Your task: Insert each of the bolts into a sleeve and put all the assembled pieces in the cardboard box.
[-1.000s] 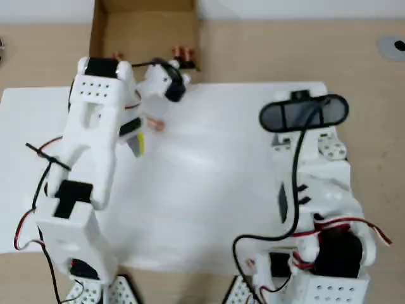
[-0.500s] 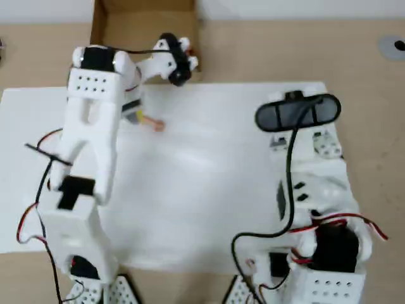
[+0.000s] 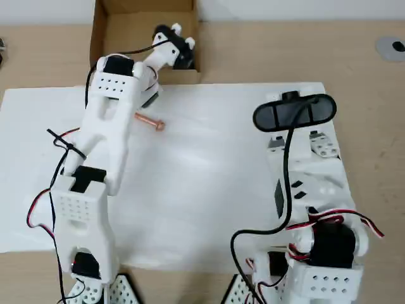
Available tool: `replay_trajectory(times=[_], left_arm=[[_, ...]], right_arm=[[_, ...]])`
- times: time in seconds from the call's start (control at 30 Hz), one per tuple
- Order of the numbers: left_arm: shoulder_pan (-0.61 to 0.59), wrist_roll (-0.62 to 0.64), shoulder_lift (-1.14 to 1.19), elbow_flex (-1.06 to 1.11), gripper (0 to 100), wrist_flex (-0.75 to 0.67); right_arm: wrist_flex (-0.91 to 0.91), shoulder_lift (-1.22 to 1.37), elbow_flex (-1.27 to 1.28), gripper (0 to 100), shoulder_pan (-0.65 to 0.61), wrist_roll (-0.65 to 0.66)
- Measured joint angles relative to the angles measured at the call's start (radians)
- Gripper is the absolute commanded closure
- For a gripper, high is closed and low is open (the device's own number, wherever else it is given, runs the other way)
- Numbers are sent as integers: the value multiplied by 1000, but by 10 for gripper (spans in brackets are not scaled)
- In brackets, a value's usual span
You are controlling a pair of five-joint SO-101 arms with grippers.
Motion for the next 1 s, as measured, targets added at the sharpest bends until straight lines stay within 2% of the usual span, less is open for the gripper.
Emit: replay_trajectory(times=[0.07, 0.13, 0.27, 0.37, 0.47, 0.77, 1.0], left_arm=[[6, -35, 0, 0, 974, 49], [6, -123, 0, -9, 933, 121], [-32, -390, 3, -38, 874, 278], [-68, -603, 18, -54, 871, 330], [-69, -704, 74, -58, 878, 342], [-69, -724, 299, -308, 901, 347], [-58, -724, 322, -508, 904, 425]], right_arm=[[0, 0, 0, 987, 0, 6], [0, 0, 8, 987, 0, 26], [0, 0, 29, 987, 0, 35], [0, 0, 29, 987, 0, 35], [0, 0, 29, 987, 0, 35], [0, 12, 29, 987, 32, 35], [-8, 98, 31, 987, 80, 35]])
